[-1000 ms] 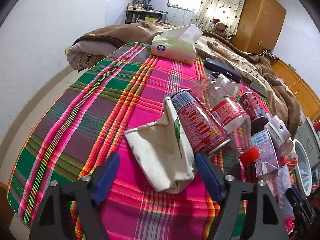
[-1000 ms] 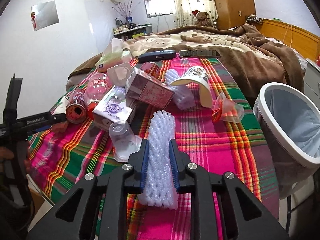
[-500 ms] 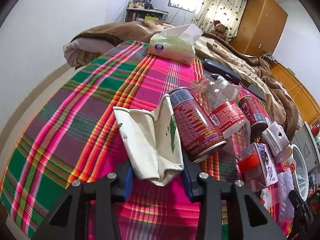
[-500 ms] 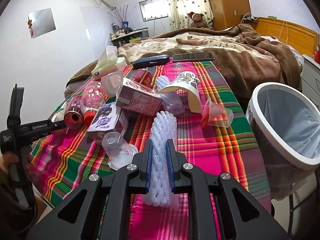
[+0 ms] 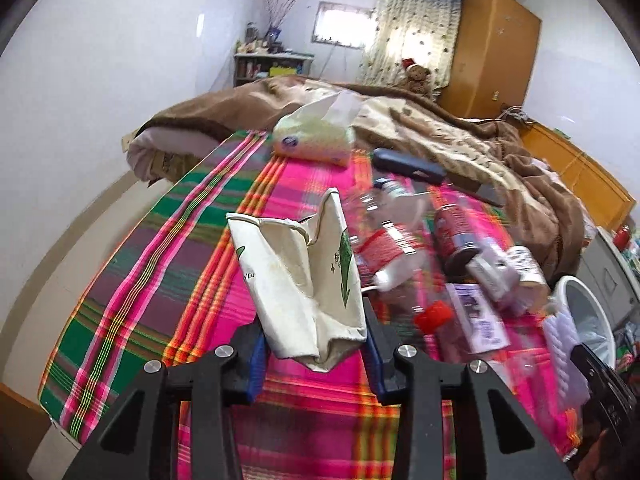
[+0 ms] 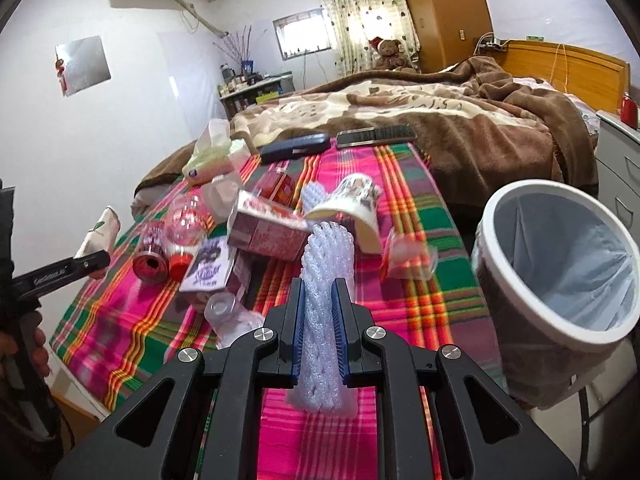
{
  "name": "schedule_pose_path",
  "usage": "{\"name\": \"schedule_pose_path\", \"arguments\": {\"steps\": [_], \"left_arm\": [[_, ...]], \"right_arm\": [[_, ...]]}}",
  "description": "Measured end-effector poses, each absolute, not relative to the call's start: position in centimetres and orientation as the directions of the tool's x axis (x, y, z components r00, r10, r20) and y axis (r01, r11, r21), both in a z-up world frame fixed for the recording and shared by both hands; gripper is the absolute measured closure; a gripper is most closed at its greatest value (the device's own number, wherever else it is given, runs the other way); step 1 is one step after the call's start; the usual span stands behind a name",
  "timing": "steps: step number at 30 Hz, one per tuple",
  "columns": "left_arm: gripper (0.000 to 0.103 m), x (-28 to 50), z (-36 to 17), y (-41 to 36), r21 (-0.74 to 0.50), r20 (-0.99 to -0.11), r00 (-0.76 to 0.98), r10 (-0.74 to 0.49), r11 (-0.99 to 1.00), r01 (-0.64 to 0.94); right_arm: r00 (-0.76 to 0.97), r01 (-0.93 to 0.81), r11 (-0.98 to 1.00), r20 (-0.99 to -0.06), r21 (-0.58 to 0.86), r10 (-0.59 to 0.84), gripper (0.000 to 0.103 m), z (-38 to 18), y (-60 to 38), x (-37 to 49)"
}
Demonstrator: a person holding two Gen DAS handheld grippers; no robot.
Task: Collect trash
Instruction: 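Carry the foam net with the right tool while the left tool carries the cloth bag toward the bin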
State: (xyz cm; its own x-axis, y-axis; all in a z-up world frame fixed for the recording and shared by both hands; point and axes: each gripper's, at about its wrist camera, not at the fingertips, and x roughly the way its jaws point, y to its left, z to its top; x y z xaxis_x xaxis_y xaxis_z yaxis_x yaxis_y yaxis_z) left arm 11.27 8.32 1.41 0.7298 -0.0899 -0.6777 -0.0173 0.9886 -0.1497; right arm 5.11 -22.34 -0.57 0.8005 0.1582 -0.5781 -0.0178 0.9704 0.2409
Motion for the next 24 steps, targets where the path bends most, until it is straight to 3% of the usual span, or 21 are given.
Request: {"name": "schedule_pose_path", "arguments": {"steps": [12,24], "left_arm": [[0.063,9.8,5.6,0.3,-0.115,-0.629,0.754,-0.187,0.982,0.147],[0.063,10.5,6.3,-9.7,-0.099,-0.625,0.711,-0.320,0.937,0.335]], "right_arm": [[0.843,0.031,0.971,-0.528,0.237,0.102,0.089,1.5,-26.0,5.0],[0.850,0.152,0.965,-0.526,0.216,-0.016,0.089,2.3,-31.8,4.7]]}}
